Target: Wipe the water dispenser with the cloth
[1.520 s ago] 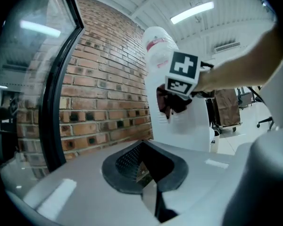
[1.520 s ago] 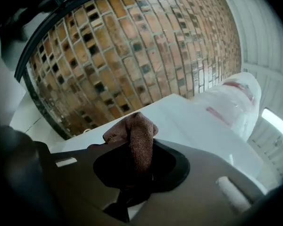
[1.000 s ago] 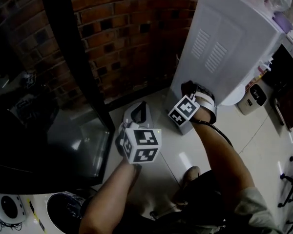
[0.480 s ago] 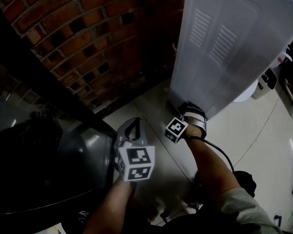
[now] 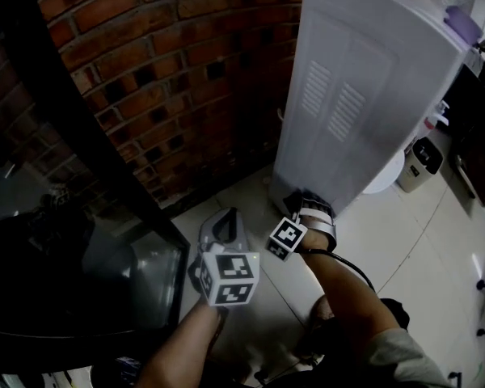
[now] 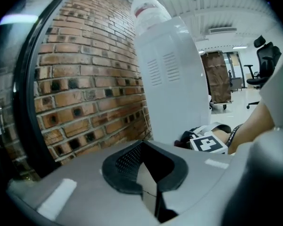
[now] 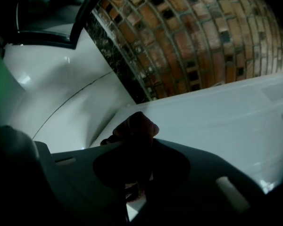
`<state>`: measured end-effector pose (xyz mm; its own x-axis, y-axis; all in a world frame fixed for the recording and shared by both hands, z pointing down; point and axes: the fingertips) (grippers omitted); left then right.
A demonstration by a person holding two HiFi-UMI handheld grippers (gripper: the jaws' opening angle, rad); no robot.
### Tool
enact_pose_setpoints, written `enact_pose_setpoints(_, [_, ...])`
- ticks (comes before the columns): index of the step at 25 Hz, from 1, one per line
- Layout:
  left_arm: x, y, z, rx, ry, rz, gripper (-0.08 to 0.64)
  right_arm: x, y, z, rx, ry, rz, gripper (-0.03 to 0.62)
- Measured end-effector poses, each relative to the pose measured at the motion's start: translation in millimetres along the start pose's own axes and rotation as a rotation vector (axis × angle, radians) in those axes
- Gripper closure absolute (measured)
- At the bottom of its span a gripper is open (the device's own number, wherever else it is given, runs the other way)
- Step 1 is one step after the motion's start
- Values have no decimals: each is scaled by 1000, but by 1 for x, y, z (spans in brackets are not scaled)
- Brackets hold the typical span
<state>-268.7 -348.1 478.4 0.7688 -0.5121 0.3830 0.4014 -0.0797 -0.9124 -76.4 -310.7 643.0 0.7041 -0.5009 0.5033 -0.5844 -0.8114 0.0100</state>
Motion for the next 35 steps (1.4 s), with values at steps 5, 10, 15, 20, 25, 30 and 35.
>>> enact_pose_setpoints(5, [-20,63,1,-39,39,143,560,-84,12,113,132,-127,154,512])
enact_pose_setpoints(10, [-53,85,7,-56,85,191,560,-195,15,254,345,-357,366,512])
enact_pose_setpoints(15, [-84,123,23,-9,100,285,560,-279,-9,361,454,-594,469,511])
enact_pose_setpoints(20, [-94,143,43,4,71,334,560,-315,-46,448,564,-759,457,511])
enact_pose_setpoints(25, [-92,150,55,39,53,341,560,-312,-62,479,561,-814,421,506])
enact_pose_setpoints(30, [-88,149,58,43,47,331,560,-305,-62,461,554,-808,437,509])
enact_pose_setpoints(35, [-81,138,60,56,43,296,560,-271,-64,403,514,-697,407,509])
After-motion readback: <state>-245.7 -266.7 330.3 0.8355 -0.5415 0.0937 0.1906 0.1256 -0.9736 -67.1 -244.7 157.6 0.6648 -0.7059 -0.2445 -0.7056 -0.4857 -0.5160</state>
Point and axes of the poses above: the fingertips, and each gripper's own axes: x forward along the fingers, z to its right, y out of its top, and after that the axes turned 7 degrees about -y, right-handed
